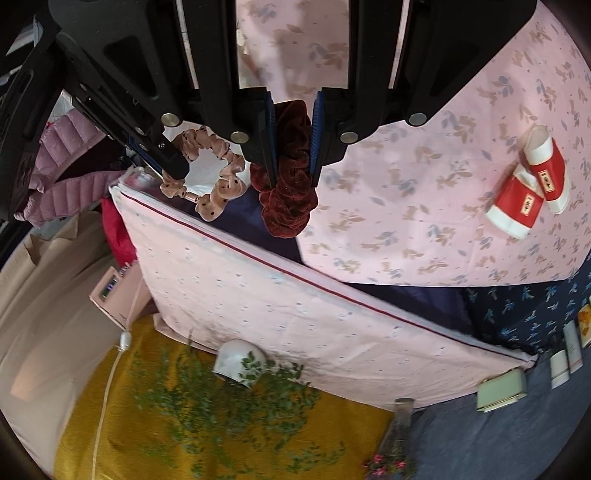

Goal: Collect trash
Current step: 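Carry both scrunchies over the wastebasket, then open both tools to drop the scrunchies into the wastebasket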

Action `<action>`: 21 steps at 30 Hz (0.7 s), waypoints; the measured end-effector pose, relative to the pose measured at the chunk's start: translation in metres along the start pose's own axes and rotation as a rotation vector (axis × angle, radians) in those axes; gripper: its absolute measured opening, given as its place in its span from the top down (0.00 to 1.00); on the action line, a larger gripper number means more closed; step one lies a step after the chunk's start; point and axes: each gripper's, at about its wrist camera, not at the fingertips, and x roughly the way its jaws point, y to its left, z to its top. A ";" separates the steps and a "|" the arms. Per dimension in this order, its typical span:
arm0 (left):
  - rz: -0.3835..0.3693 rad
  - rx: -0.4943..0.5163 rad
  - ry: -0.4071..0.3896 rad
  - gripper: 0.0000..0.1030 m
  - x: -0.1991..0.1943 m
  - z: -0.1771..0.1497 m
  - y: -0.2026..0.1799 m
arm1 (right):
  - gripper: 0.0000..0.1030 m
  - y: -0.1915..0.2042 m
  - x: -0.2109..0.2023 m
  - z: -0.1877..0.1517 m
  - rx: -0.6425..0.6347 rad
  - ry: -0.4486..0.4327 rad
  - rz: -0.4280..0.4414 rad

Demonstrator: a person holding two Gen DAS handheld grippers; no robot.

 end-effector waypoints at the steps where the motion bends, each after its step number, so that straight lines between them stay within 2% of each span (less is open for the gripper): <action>1: -0.010 0.006 0.004 0.86 0.001 -0.001 -0.006 | 0.89 -0.007 -0.003 0.000 0.010 -0.004 -0.005; 14: -0.123 0.110 0.054 0.85 0.018 -0.022 -0.079 | 0.88 -0.093 -0.034 -0.008 0.137 -0.035 -0.085; 21: -0.138 0.137 0.089 0.85 0.030 -0.033 -0.098 | 0.87 -0.121 -0.036 -0.016 0.184 -0.030 -0.111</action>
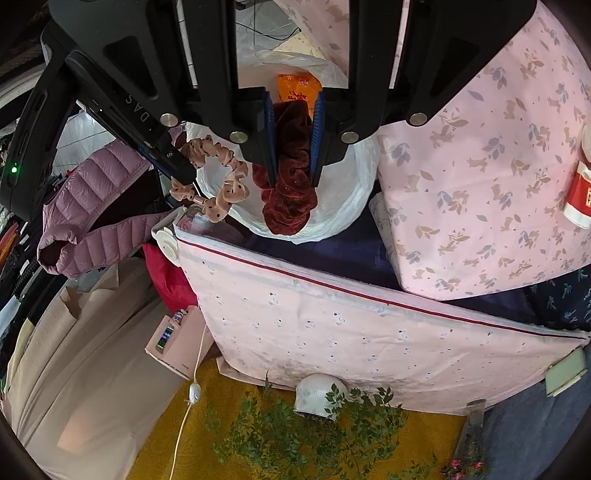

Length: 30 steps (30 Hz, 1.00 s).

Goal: Collect trash
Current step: 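Open both tools to drop the scrunchies into the wastebasket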

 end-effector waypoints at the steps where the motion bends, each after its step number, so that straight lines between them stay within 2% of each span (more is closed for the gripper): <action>1: -0.001 0.002 0.004 0.85 0.002 -0.001 -0.002 | 0.87 -0.003 0.000 0.000 0.002 0.001 -0.003; 5: -0.009 -0.003 0.011 0.81 0.006 -0.004 -0.007 | 0.82 -0.007 -0.001 -0.003 0.008 0.000 -0.009; 7: 0.004 -0.013 0.009 0.67 0.007 -0.004 -0.007 | 0.77 -0.008 -0.001 -0.004 0.011 -0.005 -0.011; 19: 0.040 -0.047 -0.018 0.65 -0.003 -0.003 0.011 | 0.67 0.004 -0.005 -0.005 -0.006 -0.011 0.003; 22: 0.051 -0.072 -0.031 0.60 -0.008 -0.003 0.021 | 0.65 0.014 -0.006 -0.005 -0.022 -0.013 0.009; 30: 0.085 -0.144 -0.059 0.60 -0.023 -0.002 0.055 | 0.61 0.044 -0.003 -0.009 -0.076 -0.001 0.029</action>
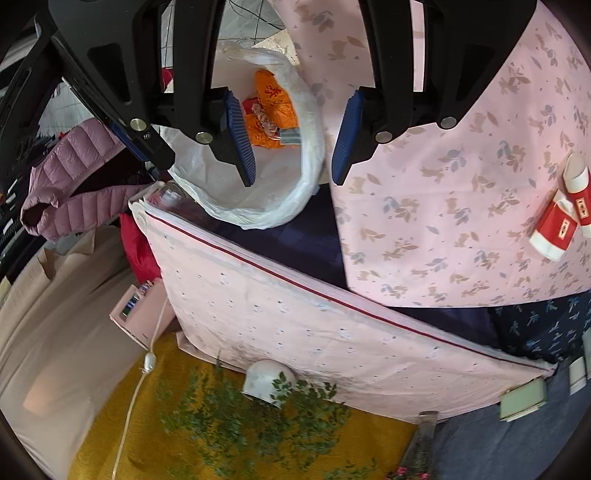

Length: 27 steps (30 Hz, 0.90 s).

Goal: Collect trash
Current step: 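Open both tools to drop the scrunchies into the wastebasket, then grasp a red-and-white paper cup with each tool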

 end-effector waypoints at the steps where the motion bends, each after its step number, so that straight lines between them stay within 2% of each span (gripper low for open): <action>1: 0.006 -0.010 -0.003 0.60 -0.001 0.000 0.005 | 0.61 0.004 0.001 -0.001 -0.007 0.003 0.002; 6: 0.041 -0.062 -0.018 0.60 -0.009 0.001 0.037 | 0.61 0.029 0.007 -0.006 -0.050 0.021 0.021; 9: 0.070 -0.104 -0.027 0.54 -0.015 0.000 0.062 | 0.61 0.049 0.012 -0.010 -0.084 0.034 0.035; 13: 0.134 -0.165 -0.044 0.47 -0.024 -0.003 0.099 | 0.59 0.078 0.020 -0.018 -0.127 0.057 0.059; 18: 0.233 -0.242 -0.063 0.44 -0.038 -0.009 0.155 | 0.55 0.123 0.033 -0.033 -0.190 0.096 0.101; 20: 0.271 -0.280 -0.068 0.39 -0.045 -0.012 0.179 | 0.55 0.142 0.038 -0.039 -0.220 0.115 0.121; 22: 0.320 -0.319 -0.082 0.27 -0.052 -0.016 0.200 | 0.54 0.161 0.043 -0.046 -0.247 0.134 0.142; 24: 0.352 -0.356 -0.086 0.21 -0.058 -0.019 0.221 | 0.51 0.180 0.050 -0.054 -0.269 0.154 0.164; 27: 0.378 -0.416 -0.074 0.21 -0.063 -0.023 0.253 | 0.47 0.207 0.060 -0.065 -0.292 0.184 0.199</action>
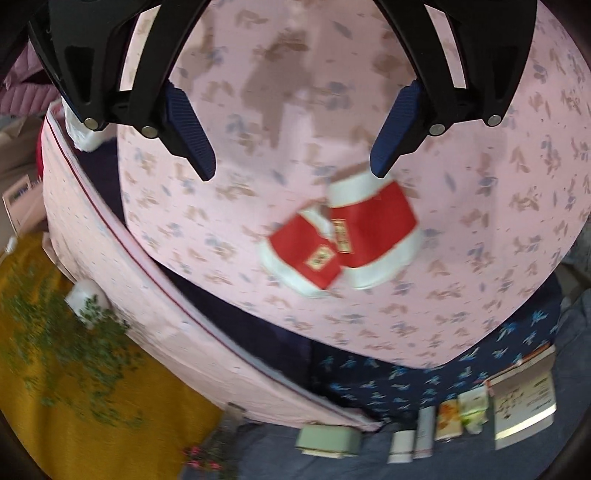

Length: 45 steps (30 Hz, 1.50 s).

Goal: Collect trash
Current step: 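Grasp a red-and-white paper cup with each tool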

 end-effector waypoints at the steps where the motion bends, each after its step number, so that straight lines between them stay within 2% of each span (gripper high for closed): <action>1: 0.009 -0.021 0.006 0.21 0.003 0.003 0.011 | 0.46 0.007 0.005 -0.001 -0.007 0.008 0.008; 6: 0.018 -0.107 0.039 0.17 0.018 0.014 0.047 | 0.44 0.045 0.038 0.003 -0.027 0.064 0.056; 13: -0.057 -0.176 0.108 0.17 0.045 0.028 0.069 | 0.43 0.084 0.085 0.011 -0.031 0.140 0.098; 22: -0.166 -0.317 0.184 0.17 0.072 0.034 0.103 | 0.43 0.110 0.134 0.019 -0.008 0.208 0.138; 26: -0.214 -0.338 0.186 0.19 0.073 0.037 0.109 | 0.43 0.117 0.153 0.023 0.025 0.235 0.173; 28: -0.233 -0.342 0.189 0.23 0.074 0.037 0.110 | 0.43 0.122 0.162 0.022 0.037 0.249 0.194; 32: -0.252 -0.373 0.190 0.26 0.078 0.038 0.117 | 0.44 0.128 0.172 0.018 0.036 0.262 0.214; 34: -0.258 -0.369 0.191 0.26 0.078 0.038 0.118 | 0.49 0.130 0.173 0.016 0.025 0.256 0.229; 36: -0.250 -0.352 0.185 0.26 0.077 0.038 0.115 | 0.62 0.133 0.172 0.016 0.016 0.253 0.257; 39: -0.249 -0.343 0.174 0.27 0.075 0.036 0.115 | 0.69 0.134 0.167 0.016 0.002 0.240 0.262; 45: -0.260 -0.332 0.173 0.27 0.069 0.031 0.110 | 0.75 0.123 0.148 0.016 -0.005 0.202 0.240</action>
